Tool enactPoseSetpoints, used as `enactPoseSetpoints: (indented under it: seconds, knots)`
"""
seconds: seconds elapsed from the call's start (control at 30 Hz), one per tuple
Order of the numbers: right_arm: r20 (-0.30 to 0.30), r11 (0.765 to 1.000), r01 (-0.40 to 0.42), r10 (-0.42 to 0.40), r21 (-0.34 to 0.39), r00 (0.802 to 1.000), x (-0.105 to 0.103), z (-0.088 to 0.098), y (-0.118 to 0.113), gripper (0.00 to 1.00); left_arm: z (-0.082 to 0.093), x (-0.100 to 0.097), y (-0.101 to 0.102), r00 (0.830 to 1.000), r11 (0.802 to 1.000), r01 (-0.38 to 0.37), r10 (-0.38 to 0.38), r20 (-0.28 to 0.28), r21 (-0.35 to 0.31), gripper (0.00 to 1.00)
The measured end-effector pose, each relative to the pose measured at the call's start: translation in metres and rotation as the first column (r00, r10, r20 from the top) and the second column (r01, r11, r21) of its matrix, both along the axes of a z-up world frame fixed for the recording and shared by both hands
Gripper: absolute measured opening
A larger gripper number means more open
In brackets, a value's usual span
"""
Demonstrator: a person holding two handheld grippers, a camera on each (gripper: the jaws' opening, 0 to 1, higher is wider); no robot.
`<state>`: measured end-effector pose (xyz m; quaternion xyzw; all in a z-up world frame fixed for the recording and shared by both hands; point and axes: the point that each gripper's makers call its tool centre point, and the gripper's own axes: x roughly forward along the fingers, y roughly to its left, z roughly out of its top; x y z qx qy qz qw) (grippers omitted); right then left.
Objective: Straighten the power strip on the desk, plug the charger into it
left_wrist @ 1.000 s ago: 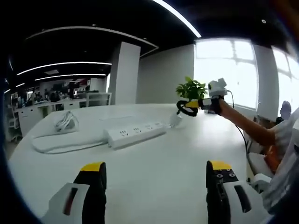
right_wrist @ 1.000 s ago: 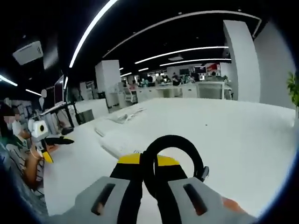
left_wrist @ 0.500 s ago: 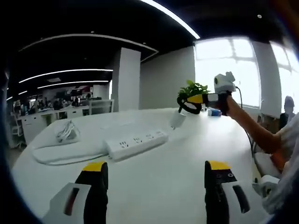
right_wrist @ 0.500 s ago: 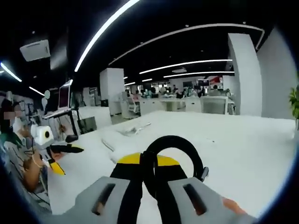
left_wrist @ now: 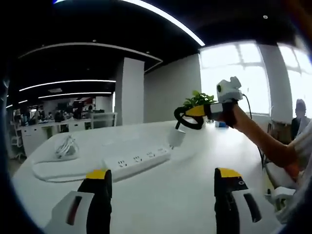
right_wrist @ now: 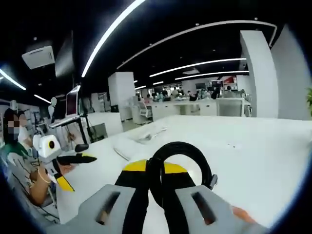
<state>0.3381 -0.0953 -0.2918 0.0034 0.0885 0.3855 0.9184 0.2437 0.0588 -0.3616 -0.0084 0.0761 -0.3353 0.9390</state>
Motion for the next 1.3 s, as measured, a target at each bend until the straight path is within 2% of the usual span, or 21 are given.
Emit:
enactPoseSetpoints:
  seconds: [0.23,0.4,0.83,1.0,1.3]
  knots:
    - [-0.007,1.0,-0.008,0.008,-0.009,1.0,-0.002,-0.002,0.005,0.06,0.005,0.001,-0.006,1.0,1.0,0.006,-0.007,0.024,0.02,0.9]
    - [-0.015,1.0,-0.01,0.01,-0.012,1.0,-0.003,-0.003,0.006,0.06,0.01,0.003,-0.01,0.999,1.0,0.007,-0.007,0.035,0.004,0.92]
    - [-0.002,1.0,0.0,0.0,0.029,1.0,-0.006,0.008,0.01,0.06,0.017,0.024,-0.019,0.997,0.999,-0.038,0.039,0.069,-0.012,0.99]
    - [0.009,0.999,-0.002,0.001,0.039,1.0,-0.005,0.012,0.014,0.06,0.022,0.031,-0.029,0.993,0.999,-0.049,0.051,0.103,-0.016,0.99]
    - [0.002,0.999,-0.015,0.015,0.051,1.0,-0.005,0.011,0.023,0.06,0.016,0.043,-0.04,0.99,0.997,-0.075,0.072,0.123,0.019,0.99]
